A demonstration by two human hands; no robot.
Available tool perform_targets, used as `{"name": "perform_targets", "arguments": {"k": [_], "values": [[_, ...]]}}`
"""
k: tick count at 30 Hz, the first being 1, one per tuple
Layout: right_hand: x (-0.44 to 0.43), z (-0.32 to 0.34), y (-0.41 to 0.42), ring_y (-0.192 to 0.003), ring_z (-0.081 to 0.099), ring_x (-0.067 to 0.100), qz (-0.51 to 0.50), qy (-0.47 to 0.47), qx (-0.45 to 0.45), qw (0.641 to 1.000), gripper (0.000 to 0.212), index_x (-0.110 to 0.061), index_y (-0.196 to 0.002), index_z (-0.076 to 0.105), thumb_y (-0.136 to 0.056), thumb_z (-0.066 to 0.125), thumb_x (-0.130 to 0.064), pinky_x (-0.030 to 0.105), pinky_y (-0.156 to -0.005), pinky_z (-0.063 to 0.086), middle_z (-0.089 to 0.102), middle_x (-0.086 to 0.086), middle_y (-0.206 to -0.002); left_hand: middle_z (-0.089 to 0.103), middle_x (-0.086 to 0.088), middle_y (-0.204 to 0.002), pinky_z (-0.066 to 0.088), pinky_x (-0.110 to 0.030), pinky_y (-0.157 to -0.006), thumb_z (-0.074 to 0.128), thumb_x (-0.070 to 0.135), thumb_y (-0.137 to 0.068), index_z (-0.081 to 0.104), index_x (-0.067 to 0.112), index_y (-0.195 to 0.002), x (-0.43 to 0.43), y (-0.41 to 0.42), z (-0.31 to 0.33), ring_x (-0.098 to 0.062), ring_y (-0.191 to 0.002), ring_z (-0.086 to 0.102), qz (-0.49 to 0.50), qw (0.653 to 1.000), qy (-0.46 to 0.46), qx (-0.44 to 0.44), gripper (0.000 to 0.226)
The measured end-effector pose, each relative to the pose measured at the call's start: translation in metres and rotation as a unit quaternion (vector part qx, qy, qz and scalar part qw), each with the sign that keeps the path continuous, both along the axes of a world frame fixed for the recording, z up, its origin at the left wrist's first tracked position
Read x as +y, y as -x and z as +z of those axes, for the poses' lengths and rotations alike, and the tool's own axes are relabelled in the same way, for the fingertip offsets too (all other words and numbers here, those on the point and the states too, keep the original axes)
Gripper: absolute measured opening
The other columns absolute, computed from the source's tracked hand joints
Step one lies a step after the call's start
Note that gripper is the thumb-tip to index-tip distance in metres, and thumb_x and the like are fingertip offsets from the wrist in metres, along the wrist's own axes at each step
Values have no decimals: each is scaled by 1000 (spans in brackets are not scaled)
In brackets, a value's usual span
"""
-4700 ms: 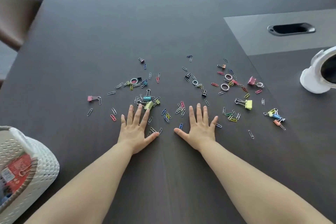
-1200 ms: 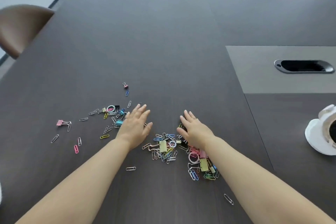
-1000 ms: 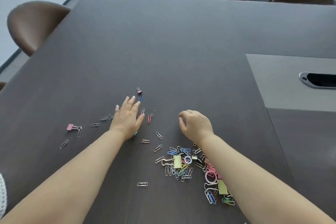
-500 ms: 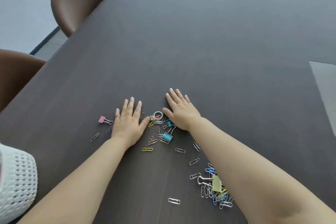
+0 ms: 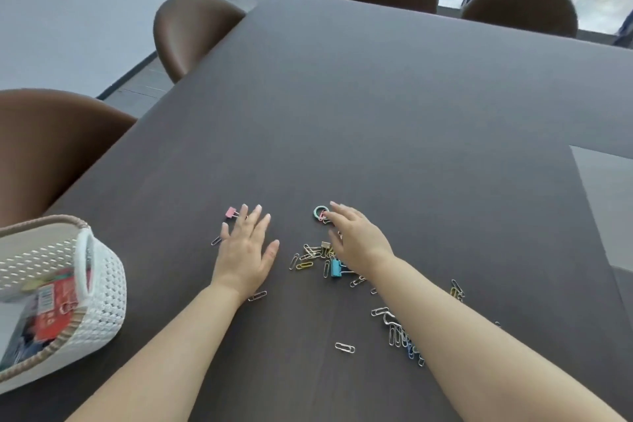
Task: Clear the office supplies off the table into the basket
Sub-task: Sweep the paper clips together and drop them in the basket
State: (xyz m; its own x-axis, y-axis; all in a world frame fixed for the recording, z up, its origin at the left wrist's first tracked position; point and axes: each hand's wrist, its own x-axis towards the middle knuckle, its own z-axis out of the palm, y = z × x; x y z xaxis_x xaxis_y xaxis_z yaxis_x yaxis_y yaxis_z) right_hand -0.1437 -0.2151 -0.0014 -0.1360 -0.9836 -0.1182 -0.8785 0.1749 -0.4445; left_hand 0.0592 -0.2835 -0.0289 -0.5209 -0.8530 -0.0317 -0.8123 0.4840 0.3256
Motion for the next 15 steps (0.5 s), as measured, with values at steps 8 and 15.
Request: {"name": "perform_targets", "arguments": {"k": [8,15], "values": [[-36,-40,-29,-141,-20,18,46,-142,114,982,64,-24,-147,-8,-96,19,-51,43,-116,-8,-19,-1,-155,-17,-4,-154,-5,-45,-114,16,59,-91,-1,21,-147,-35,-15,-21,-19,-141,-18,34,991,-33,-129,70],[4,-34,-19,-142,-18,15,76,-135,102,983,60,-23,-147,-6,-98,20,-46,34,-116,-6,-17,-3,-155,-14,4,-155,-9,-35,-113,-33,76,-57,4,26,-147,-5,-12,-16,-10,-140,-18,-98,989,-55,-96,110]]}}
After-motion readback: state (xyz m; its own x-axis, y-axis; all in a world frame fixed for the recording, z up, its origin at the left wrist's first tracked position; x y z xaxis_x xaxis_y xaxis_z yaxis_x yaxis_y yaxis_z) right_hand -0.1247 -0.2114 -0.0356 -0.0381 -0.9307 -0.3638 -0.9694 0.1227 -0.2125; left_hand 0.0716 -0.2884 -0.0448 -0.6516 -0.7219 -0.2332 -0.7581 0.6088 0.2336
